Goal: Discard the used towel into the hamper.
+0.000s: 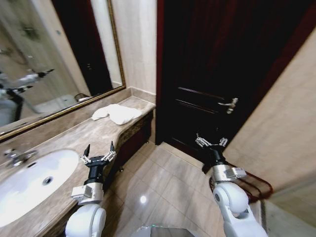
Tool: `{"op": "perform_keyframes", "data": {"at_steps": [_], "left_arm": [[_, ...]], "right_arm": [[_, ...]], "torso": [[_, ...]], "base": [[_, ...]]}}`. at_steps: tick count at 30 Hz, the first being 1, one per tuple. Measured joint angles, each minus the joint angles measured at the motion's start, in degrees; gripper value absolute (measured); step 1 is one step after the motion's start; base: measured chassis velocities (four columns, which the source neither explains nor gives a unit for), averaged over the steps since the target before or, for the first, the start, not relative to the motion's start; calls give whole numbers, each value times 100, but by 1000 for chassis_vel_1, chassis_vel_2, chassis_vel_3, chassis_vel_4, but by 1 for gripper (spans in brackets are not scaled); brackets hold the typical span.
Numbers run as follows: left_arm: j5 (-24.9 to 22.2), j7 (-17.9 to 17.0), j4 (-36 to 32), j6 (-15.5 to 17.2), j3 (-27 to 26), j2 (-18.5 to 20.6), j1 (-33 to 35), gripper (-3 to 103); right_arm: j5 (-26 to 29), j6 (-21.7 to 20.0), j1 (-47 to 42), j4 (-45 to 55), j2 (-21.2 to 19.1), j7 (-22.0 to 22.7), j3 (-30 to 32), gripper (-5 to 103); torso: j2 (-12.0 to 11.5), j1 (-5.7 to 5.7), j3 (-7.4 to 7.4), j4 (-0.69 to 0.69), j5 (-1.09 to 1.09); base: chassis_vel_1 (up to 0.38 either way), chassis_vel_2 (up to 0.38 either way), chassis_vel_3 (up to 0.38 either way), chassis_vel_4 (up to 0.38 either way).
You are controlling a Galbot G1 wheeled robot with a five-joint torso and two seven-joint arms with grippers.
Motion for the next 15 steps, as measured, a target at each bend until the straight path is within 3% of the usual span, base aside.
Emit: {"op": "perform_keyframes", "data": {"at_steps": [9,15], "left_arm": [[362,-212,246,-51,175,0,54,99],[308,-323,259,-50,189,0,28,98]], "right_arm": [[-166,-104,-2,-38,68,-59,-29,100],[-175,-130,20,-38,102,-88,-50,100]], "torso": [[0,0,0,-3,0],[1,-2,0,-3,0]], "base": [[25,27,23,15],[-6,11,5,-1]]}}
